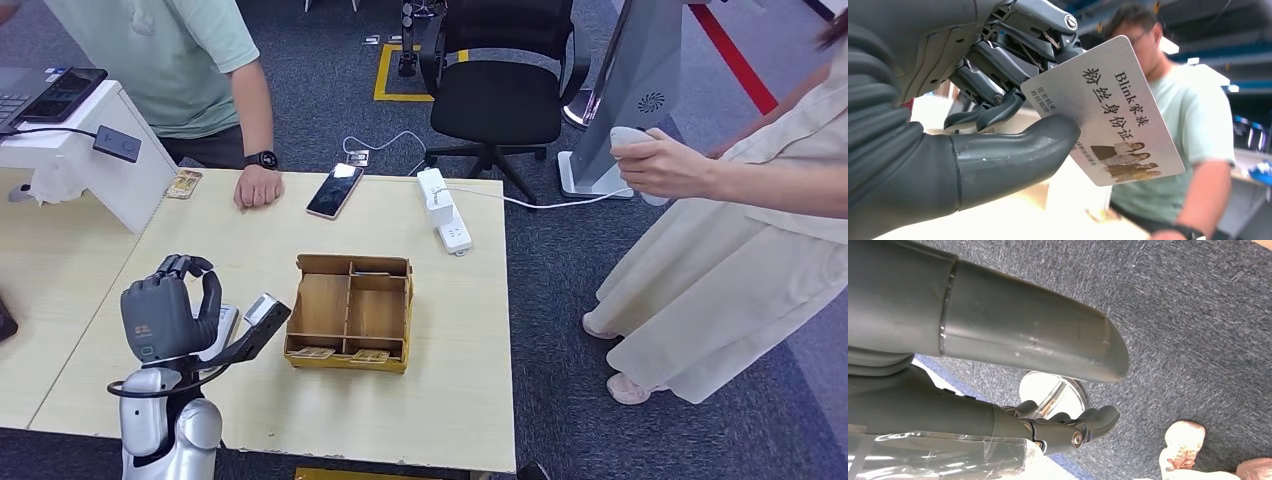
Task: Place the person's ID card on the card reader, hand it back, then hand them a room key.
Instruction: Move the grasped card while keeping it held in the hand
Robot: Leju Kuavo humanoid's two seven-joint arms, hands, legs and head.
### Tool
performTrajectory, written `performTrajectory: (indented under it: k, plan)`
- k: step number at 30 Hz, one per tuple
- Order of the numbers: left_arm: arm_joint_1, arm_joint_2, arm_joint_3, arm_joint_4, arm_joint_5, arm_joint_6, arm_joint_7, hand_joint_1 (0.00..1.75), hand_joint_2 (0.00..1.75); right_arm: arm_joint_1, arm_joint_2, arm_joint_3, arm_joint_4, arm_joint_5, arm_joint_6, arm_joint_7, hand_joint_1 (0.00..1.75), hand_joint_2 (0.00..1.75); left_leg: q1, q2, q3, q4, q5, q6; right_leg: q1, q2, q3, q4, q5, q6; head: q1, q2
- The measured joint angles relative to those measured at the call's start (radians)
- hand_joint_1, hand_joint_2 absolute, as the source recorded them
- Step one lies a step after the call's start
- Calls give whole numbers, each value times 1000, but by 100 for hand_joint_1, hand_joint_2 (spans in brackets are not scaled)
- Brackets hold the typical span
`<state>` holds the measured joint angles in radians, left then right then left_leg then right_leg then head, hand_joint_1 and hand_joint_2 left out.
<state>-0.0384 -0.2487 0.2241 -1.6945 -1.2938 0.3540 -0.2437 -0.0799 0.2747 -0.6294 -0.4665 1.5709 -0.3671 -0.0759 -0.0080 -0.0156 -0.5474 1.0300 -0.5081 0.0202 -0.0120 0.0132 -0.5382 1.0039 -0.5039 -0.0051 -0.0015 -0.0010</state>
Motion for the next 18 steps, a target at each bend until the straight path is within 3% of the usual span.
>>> performTrajectory:
  k: [7, 18]
  plan:
    - [2, -3, 13, 7, 125, -155, 39, 175, 175, 1, 0, 0, -1, 0, 7, -2, 0, 0, 0, 0, 0, 0, 0, 0, 0, 0, 0, 0, 0, 0, 0, 0]
    - [2, -12, 104, 47, 255, -246, 76, 175, 175, 1, 0, -1, -2, 0, 13, -5, 0, 0, 0, 0, 0, 0, 0, 0, 0, 0, 0, 0, 0, 0, 0, 0]
